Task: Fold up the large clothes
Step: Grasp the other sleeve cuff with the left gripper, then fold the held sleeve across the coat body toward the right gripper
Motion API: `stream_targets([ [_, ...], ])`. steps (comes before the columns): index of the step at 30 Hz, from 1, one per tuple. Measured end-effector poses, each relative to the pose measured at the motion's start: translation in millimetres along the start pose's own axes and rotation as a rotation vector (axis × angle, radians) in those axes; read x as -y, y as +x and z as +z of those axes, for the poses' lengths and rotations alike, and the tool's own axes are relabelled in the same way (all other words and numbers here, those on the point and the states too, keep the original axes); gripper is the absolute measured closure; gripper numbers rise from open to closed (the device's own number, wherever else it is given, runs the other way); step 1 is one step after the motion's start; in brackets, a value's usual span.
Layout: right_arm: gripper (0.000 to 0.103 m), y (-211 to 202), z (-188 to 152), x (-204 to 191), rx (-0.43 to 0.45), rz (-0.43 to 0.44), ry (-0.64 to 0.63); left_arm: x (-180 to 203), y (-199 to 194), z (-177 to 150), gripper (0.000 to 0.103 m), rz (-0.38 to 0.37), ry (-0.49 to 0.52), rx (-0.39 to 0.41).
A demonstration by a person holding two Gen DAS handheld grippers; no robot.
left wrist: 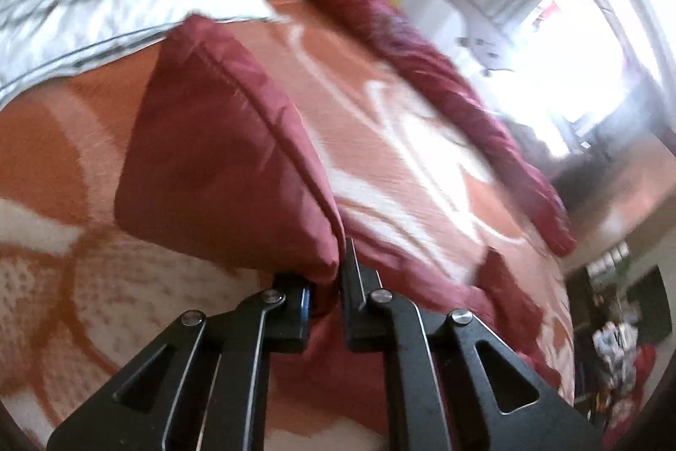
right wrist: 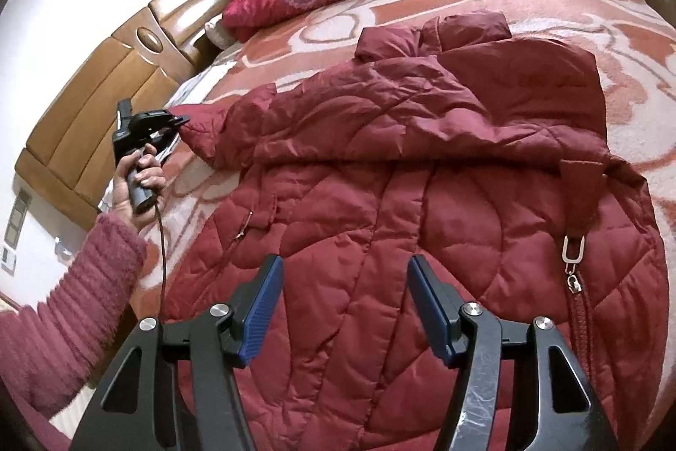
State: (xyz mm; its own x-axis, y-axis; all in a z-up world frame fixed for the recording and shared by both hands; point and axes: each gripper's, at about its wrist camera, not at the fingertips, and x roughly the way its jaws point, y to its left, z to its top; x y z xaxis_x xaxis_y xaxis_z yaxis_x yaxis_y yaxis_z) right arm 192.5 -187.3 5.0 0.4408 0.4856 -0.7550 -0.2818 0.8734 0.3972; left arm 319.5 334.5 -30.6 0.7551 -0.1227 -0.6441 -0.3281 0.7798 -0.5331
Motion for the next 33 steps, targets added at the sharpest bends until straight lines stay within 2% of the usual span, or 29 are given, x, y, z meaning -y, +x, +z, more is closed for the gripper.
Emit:
stream_targets([
  [5,0.041,-5.0,-0.3,5.0,0.013,0.001,0.022,56.2,-21.6,-27.1,0.095,-0.105,0.101,-0.003],
  [11,0.041,-8.6,-0.3,18.0,0.023,0.006,0.056,115.3,-35.5,-61.0,0.095,-0.182,0.223,-0.021],
  [15,0.041,-9.5,2.1,33.9,0.031,0.008,0.095,154.6,-35.5,-87.7,0.095,-0.228,0.300,-0.059],
  [20,0.039,-13.2,9.4,60.2,0.045,0.003,0.155,191.0,-28.4,-106.4,0.095,-0.281,0.341,-0.110],
  [27,0.039,-14.7,23.2,89.5,0.072,-0.020,0.197,232.2,-18.3,-144.2,0.095,-0.322,0.401,-0.166],
  [33,0.039,-12.8,39.6,109.0,0.092,-0.002,0.240,279.1,0.9,-192.2,0.095,-0.294,0.529,-0.222],
])
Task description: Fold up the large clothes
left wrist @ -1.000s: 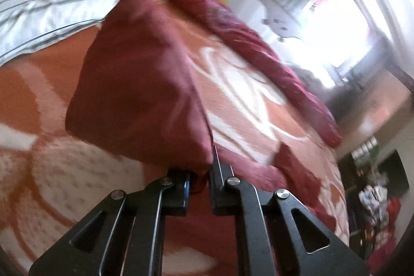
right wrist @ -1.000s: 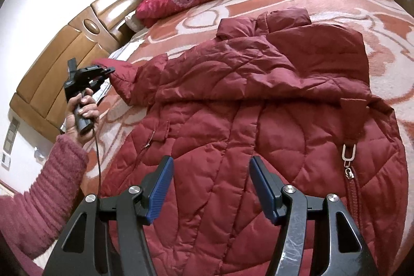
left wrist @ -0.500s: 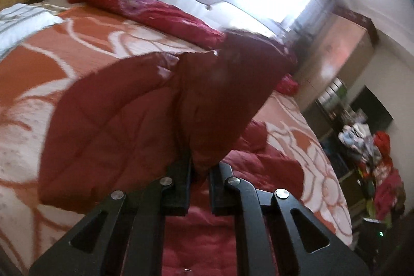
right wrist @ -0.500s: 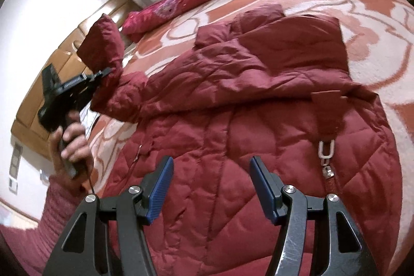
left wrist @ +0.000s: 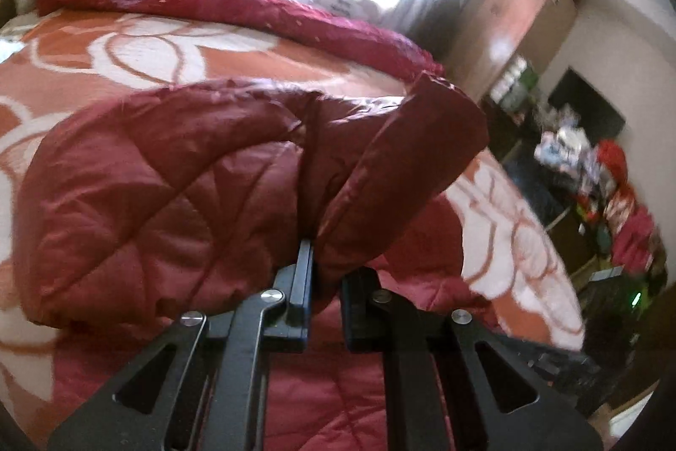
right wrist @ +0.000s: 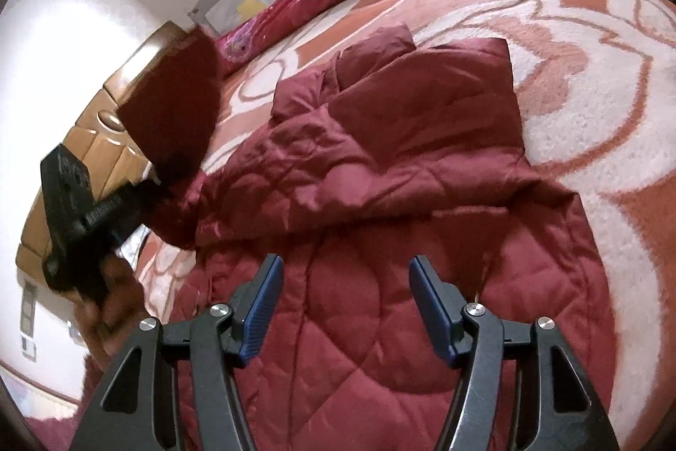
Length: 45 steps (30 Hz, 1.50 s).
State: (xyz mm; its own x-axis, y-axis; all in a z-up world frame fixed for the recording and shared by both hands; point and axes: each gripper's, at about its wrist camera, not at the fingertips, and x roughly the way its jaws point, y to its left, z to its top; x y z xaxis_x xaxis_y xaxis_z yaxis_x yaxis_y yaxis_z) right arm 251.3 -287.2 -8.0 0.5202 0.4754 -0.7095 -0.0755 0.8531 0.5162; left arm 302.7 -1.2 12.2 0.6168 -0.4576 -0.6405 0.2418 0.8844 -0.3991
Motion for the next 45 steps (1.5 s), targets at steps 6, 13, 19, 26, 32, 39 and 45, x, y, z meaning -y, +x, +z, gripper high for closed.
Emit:
stream_targets([
  [6,0.027,-0.4,30.1,16.9,0.033,0.105,0.099,29.9,36.9,-24.4,0.095,0.077,0.099,-0.075],
  [13,0.021,24.4,69.1,31.6,0.006,0.216,0.206,52.4,57.5,-48.0,0.095,0.158,0.218,-0.119],
  [19,0.021,70.8,84.7,36.7,-0.085,0.247,0.265,60.2,64.7,-55.7,0.095,0.175,0.242,-0.137],
  [26,0.081,93.6,82.8,34.5,-0.120,0.212,0.248,53.5,61.9,-55.2,0.088,0.153,0.209,-0.184],
  [32,0.092,89.1,86.4,31.1,-0.106,0.182,0.208,38.7,18.4,-56.4,0.085,0.092,0.131,-0.165],
  [39,0.093,45.3,105.0,19.7,-0.019,0.109,0.088,-1.8,-29.7,-23.4,0.085,0.172,0.075,-0.042],
  [45,0.096,7.7,118.0,16.9,0.013,0.060,-0.014,-52.3,-10.1,-2.1,0.085,0.233,-0.001,-0.073],
])
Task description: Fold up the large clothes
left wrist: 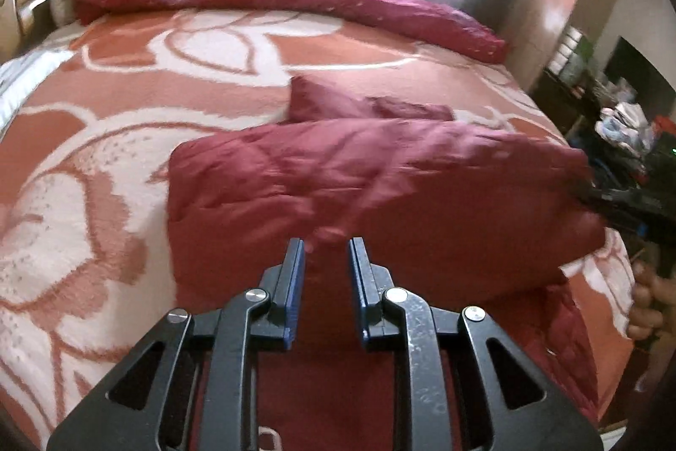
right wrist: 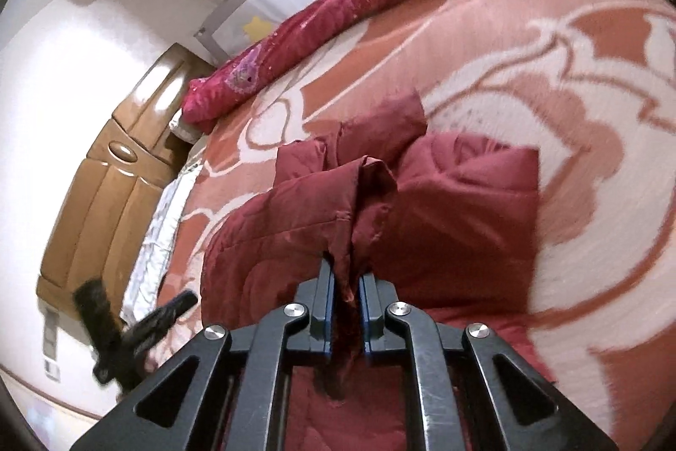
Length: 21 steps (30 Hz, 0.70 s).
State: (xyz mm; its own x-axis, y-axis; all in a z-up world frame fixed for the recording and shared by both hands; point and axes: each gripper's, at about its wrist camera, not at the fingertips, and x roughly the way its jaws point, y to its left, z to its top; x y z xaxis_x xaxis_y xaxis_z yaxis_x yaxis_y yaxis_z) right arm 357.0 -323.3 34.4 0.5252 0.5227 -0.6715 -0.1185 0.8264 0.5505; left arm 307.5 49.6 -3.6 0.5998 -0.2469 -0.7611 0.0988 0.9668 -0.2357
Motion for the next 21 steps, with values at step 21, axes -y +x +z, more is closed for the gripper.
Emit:
stream_targets([
  [21,0.081,24.4,-27.7,25.1,0.081,-0.312,-0.011,-10.6,57.9,-16.8,0.085,0.022,0.025,-0.107],
])
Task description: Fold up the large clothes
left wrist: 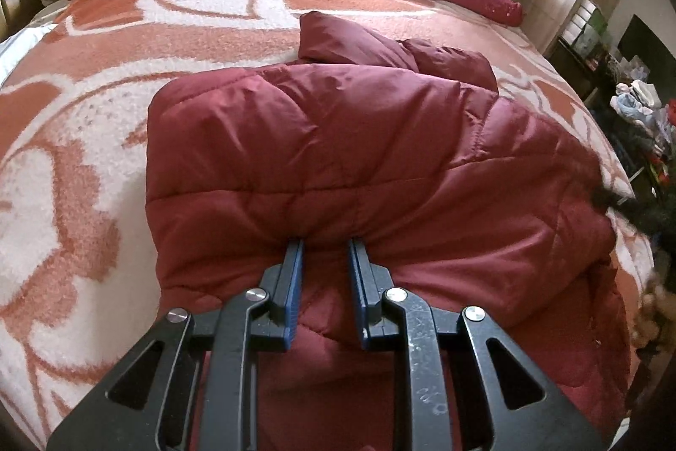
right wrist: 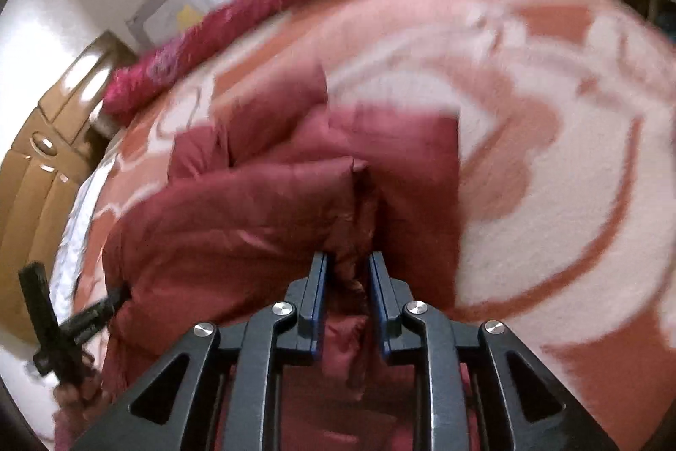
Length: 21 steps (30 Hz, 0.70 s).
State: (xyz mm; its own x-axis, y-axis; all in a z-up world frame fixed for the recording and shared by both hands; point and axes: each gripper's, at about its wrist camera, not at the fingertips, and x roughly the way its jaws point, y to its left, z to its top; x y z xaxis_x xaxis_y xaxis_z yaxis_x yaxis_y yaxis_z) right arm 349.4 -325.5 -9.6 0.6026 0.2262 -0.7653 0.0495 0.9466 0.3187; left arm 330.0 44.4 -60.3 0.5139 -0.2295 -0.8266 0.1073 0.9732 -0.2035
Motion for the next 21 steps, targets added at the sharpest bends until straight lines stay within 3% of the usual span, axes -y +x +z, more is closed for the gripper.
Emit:
stream_targets([
  [2,0.074,-18.2,2.1,-16.9,0.083,0.004,-0.030,0.2,1.3,0.9,0.085,0.004,-0.001,0.001],
  [3,0.062,-22.0,2.1,-30.7,0.097,0.037,-0.059,1.0,2.4,1.7,0.085,0.008,0.000,0.001],
  [5,0.048,-11.8,0.1,-52.2,0.058,0.095,-0.118,2.3,3.0,2.3,0.085,0.017,0.006,-0.001],
  [8,0.049,13.9,-8.8,-78.3,-0.002,0.098,-0.205,5.4,3.8,2.8,0.085,0.036,0.020,-0.004],
  [10,0.053,35.5,-16.2,-84.3,-0.057,0.089,-0.227,7.1,4.9,2.4,0.084,0.053,0.035,-0.004],
  [12,0.058,54.3,-23.1,-79.1,-0.100,0.026,-0.245,8.1,6.7,2.2,0.084,0.066,0.048,-0.009],
  [13,0.065,57.0,-25.5,-74.6,-0.106,0.014,-0.240,8.2,7.8,2.1,0.084,0.067,0.051,-0.013],
  [15,0.097,61.3,-27.1,-58.3,-0.116,-0.018,-0.219,6.9,9.9,2.3,0.084,0.068,0.053,-0.026],
  [16,0.103,63.6,-26.8,-46.5,-0.127,-0.017,-0.184,7.2,9.2,2.8,0.084,0.074,0.049,-0.033],
  [18,0.103,66.8,-24.9,-31.2,-0.145,0.019,-0.129,13.3,-1.1,6.4,0.085,0.076,0.048,-0.023],
  [21,0.103,67.3,-26.2,-31.0,-0.143,0.011,-0.133,28.7,-15.9,11.5,0.085,-0.014,0.065,0.018],
])
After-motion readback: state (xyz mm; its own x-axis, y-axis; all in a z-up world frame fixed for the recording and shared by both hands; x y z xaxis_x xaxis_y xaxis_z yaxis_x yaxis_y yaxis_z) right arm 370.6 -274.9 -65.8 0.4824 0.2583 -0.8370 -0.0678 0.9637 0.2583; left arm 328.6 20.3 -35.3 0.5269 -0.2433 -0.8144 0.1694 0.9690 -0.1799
